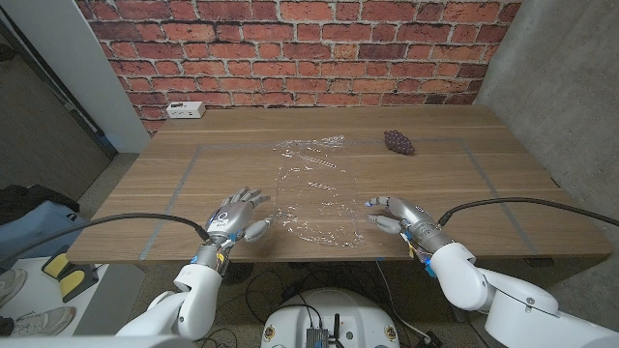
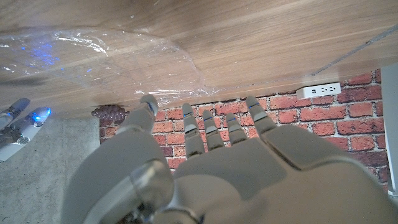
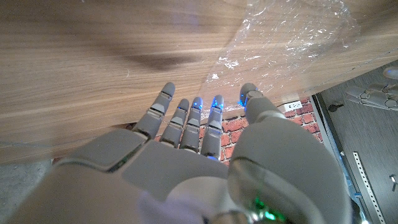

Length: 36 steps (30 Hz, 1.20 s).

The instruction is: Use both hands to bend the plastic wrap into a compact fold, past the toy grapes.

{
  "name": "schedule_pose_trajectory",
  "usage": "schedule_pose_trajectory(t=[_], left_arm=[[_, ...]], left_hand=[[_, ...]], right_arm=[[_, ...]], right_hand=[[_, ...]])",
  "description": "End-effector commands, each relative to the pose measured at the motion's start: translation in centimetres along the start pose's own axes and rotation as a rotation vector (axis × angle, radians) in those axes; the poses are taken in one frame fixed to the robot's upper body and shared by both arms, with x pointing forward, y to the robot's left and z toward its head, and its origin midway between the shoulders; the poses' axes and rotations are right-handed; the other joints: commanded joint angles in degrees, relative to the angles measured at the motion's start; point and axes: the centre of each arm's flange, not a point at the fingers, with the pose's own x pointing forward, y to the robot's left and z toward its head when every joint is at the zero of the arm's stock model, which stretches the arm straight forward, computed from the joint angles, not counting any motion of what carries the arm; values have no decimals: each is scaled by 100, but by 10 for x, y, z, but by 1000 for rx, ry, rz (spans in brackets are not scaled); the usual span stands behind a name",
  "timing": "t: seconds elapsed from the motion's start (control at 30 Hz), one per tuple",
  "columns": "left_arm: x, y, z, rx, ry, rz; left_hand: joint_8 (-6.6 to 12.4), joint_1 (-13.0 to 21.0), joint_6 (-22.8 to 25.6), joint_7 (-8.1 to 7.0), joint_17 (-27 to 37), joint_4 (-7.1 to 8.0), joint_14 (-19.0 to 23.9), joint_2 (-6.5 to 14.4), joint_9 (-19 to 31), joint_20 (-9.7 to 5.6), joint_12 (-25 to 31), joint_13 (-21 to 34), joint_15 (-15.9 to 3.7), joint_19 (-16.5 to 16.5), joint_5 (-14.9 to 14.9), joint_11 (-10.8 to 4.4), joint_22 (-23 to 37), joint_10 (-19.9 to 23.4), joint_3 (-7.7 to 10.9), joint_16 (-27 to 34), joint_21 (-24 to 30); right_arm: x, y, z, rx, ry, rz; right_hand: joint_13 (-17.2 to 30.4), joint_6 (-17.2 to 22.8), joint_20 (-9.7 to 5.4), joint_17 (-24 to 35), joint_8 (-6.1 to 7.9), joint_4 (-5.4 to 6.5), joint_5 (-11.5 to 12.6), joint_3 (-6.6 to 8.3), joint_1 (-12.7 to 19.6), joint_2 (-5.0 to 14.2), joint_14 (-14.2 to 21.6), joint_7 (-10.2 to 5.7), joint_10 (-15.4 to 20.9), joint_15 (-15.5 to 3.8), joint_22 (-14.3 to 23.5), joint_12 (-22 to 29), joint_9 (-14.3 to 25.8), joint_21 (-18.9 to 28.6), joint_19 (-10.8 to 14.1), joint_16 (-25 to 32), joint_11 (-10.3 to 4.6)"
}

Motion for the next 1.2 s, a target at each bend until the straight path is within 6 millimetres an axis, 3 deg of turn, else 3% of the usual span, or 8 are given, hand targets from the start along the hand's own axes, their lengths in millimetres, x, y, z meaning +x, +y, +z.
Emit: schedule_pose_trajectory(t=[0.03, 0.33, 0.57, 0.93, 1.03, 1.07, 1.2], left_arm=[[7, 3, 5, 76, -2, -22], [12, 3, 8, 137, 7, -50], [13, 3, 9, 166, 9, -48], [16, 3, 14, 245, 4, -54], [16, 3, 15, 264, 5, -61], [17, 3, 15, 268, 5, -63], [18, 3, 16, 276, 5, -72]], left_hand=[[55, 162, 149, 8, 14, -31, 55, -26, 17, 13, 5, 24, -5, 71, -20, -52, 19, 50, 28, -2, -8], [123, 514, 483, -86, 13, -37, 99, -143, 21, -35, -5, 23, -37, 170, -8, -111, 15, 106, 54, -4, -36], [131, 651, 570, -115, 13, -36, 112, -195, 24, -62, -12, 23, -42, 222, -4, -136, 14, 119, 57, -6, -42], [161, 996, 831, -354, 12, -28, 167, -424, 34, -133, -15, 24, -96, 378, 12, -238, 7, 193, -3, -7, -62], [172, 1079, 907, -436, 12, -21, 167, -489, 38, -166, -19, 25, -96, 418, 21, -244, 6, 204, -30, -11, -68], [173, 1090, 918, -446, 12, -20, 168, -497, 38, -171, -19, 25, -100, 426, 22, -247, 6, 206, -33, -11, -68], [157, 1164, 923, -504, 12, -15, 170, -546, 41, -193, -19, 26, -105, 471, 32, -283, 6, 224, -54, -13, -69]], right_arm=[[-8, 8, 8, -45, 6, -23], [-11, 10, 12, -82, 25, -13], [-12, 12, 13, -111, 43, -8], [-14, 17, 15, -151, 73, 39], [-16, 18, 15, -160, 72, 54], [-16, 18, 15, -160, 72, 58], [-15, 21, 15, -165, 72, 76]], right_hand=[[23, 177, 17, 21, 58, -9, 37, 56, 282, -86, 124, -2, 133, -94, 37, 40, 34, 14, 101, 47, -64], [40, 503, -1, 34, 123, -12, 90, 64, 984, -364, 180, -29, 227, -201, 42, 0, 55, -8, 195, 24, -200], [54, 689, -36, 53, 178, -1, 120, 55, 1349, -471, 213, -50, 303, -307, 45, -11, 74, -21, 233, 29, -297], [115, 830, -105, 89, 297, 38, 137, -69, 1666, -679, 189, -81, 243, -454, 46, -67, 161, -36, 281, 26, -363], [136, 778, -124, 108, 315, 69, 149, -132, 1698, -735, 157, -121, 166, -457, 47, -101, 197, -43, 285, 24, -357], [149, 746, -144, 120, 326, 84, 160, -161, 1729, -748, 144, -166, 120, -465, 48, -120, 218, -52, 277, 26, -437], [186, 602, -169, 153, 336, 110, 197, -224, 1853, -743, 74, -441, 98, -502, 50, -129, 277, -70, 270, 22, -509]])
